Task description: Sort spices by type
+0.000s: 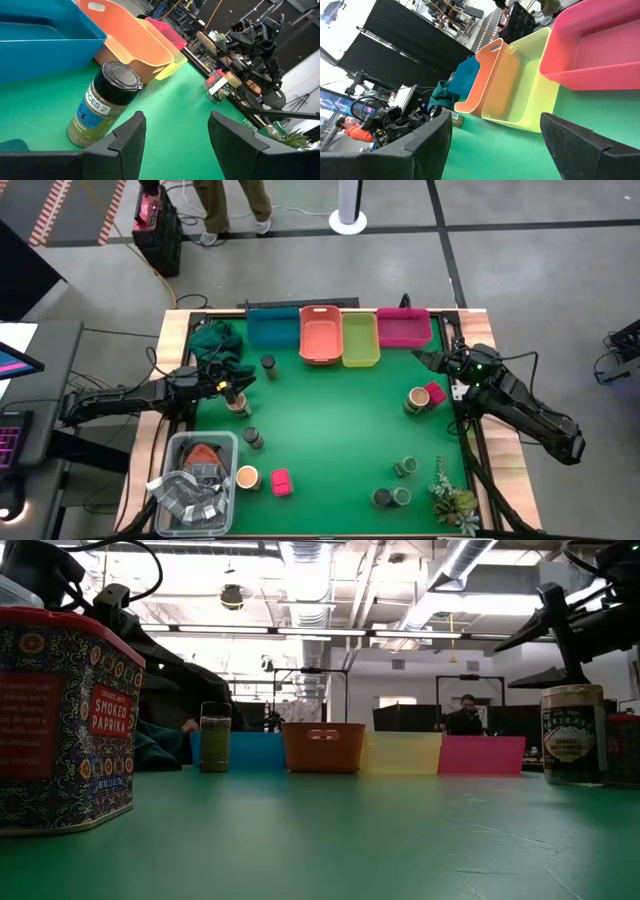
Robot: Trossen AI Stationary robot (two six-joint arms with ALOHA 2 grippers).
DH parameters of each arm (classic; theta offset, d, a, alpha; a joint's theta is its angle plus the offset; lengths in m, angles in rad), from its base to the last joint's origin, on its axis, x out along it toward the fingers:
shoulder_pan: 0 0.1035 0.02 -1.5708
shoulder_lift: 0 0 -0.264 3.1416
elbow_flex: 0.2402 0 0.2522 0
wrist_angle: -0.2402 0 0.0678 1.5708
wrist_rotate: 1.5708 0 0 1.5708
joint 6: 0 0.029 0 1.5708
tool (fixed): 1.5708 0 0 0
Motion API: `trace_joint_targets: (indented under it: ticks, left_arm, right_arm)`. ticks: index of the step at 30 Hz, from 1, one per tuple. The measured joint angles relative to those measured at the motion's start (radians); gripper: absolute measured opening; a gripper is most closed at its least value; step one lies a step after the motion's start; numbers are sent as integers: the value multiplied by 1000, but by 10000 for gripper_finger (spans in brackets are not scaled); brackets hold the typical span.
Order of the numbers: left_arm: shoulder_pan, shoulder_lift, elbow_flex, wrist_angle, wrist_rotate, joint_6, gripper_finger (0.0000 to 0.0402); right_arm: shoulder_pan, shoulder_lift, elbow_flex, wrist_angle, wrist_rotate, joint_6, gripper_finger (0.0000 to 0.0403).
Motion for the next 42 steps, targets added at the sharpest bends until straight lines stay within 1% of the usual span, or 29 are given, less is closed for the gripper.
trace_joint_targets:
  ticks: [23,32,36,42]
  left_arm:
    - [0,0,0,1,0,-3,203]
    - [0,0,-6,100,-3,-183,203]
    - [0,0,-6,94,-67,-203,203]
    - [0,0,-4,99,-72,-311,203]
  right_arm:
    - [0,0,0,0,0,0,326]
    - [0,0,0,0,0,0,326]
    - [0,0,0,0,0,0,326]
    - [0,0,0,1,1,0,326]
